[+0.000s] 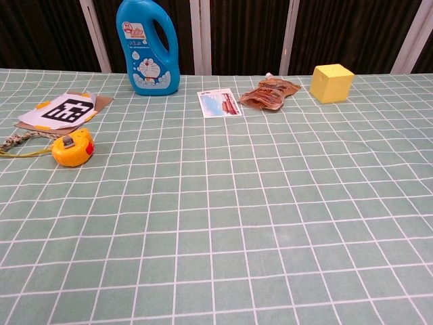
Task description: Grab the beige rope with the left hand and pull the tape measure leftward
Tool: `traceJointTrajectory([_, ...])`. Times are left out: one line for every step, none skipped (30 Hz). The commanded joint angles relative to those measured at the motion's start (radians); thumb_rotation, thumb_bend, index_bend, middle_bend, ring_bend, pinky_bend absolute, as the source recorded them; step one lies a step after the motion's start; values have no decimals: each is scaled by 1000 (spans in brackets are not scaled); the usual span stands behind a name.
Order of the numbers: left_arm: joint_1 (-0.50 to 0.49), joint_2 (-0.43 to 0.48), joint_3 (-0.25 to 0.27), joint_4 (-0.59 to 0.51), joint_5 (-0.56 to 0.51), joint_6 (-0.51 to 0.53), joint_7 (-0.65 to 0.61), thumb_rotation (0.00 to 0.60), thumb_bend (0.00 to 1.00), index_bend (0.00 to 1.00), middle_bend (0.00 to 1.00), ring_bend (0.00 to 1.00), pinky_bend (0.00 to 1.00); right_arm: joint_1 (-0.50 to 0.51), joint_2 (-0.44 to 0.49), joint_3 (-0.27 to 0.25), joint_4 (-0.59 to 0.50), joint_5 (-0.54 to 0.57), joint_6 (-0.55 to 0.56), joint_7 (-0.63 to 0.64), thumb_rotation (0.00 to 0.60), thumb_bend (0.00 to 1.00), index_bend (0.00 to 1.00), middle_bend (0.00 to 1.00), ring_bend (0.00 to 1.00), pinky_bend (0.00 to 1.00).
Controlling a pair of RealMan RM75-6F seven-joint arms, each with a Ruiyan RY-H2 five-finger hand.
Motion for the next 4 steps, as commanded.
traceJointTrajectory([27, -45, 20, 58, 38, 29, 24, 600, 8, 0, 0, 0, 0, 1, 0, 0, 0, 0, -1, -1, 600, 219, 0, 0, 0, 0])
traceJointTrajectory([28, -50, 19, 64, 38, 27, 25, 600, 8, 0, 0, 0, 0, 1, 0, 0, -1, 0, -2, -1, 600, 219, 0, 0, 0, 0])
traceJointTrajectory([30, -55, 18, 69, 36, 23, 26, 600, 8, 0, 0, 0, 0, 1, -1, 0, -1, 0, -1, -2, 600, 219, 0, 0, 0, 0])
traceJointTrajectory([30, -58, 17, 73, 35, 21, 27, 600, 8, 0, 0, 0, 0, 1, -1, 0, 0, -1, -1, -2, 600, 219, 0, 0, 0, 0])
